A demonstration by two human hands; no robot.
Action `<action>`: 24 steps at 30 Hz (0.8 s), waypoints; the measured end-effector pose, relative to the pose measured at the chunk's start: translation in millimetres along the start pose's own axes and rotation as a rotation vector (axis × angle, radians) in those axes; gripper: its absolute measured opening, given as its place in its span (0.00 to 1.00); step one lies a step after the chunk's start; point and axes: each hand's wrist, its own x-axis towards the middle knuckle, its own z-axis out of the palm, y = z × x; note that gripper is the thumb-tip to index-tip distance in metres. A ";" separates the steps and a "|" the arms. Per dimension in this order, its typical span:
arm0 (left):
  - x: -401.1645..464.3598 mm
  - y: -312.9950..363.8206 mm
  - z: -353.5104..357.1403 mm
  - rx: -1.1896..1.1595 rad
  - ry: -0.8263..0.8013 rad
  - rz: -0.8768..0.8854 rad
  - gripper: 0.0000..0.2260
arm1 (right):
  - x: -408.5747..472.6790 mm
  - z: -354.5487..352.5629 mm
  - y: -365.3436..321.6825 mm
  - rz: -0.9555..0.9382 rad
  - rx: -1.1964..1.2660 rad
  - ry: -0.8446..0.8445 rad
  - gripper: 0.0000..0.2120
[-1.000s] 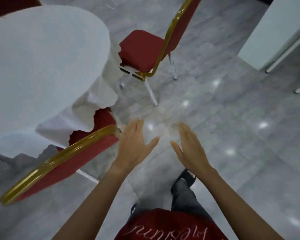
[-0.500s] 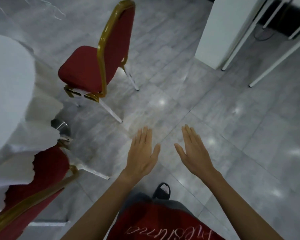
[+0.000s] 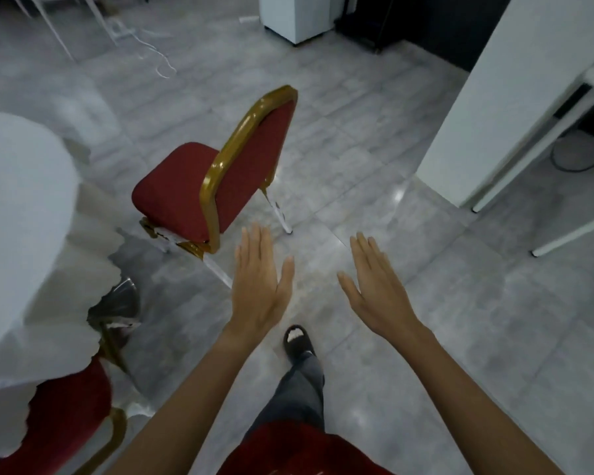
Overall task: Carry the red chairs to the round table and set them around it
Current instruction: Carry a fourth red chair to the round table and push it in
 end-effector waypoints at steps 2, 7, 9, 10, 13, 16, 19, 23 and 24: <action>48.3 1.8 -9.1 0.029 0.071 -0.014 0.32 | 47.0 -14.9 -3.9 -0.061 -0.030 -0.015 0.29; 144.9 -7.7 -23.6 0.107 0.213 -0.053 0.34 | 168.6 -45.9 -13.7 -0.228 -0.067 -0.052 0.30; 168.8 -15.5 -25.0 0.122 0.235 -0.090 0.36 | 206.6 -53.4 -19.3 -0.282 -0.076 -0.066 0.31; 177.7 -19.8 -24.6 0.125 0.241 -0.121 0.36 | 224.1 -55.6 -21.8 -0.312 -0.090 -0.087 0.31; 202.3 -33.7 -23.1 0.155 0.242 -0.185 0.39 | 275.1 -60.3 -30.1 -0.422 -0.166 -0.140 0.35; 231.5 -45.5 -20.4 0.215 0.206 -0.233 0.41 | 327.9 -59.2 -37.6 -0.550 -0.225 -0.184 0.38; 259.9 -52.7 -10.7 0.206 0.156 -0.326 0.33 | 382.7 -53.5 -42.2 -0.664 -0.248 -0.226 0.37; 274.2 -56.1 2.5 0.291 0.287 -0.372 0.21 | 441.9 -47.2 -39.1 -0.764 -0.182 -0.290 0.19; 274.4 -55.6 3.9 0.318 0.317 -0.377 0.20 | 450.7 -49.2 -39.4 -0.757 -0.133 -0.323 0.13</action>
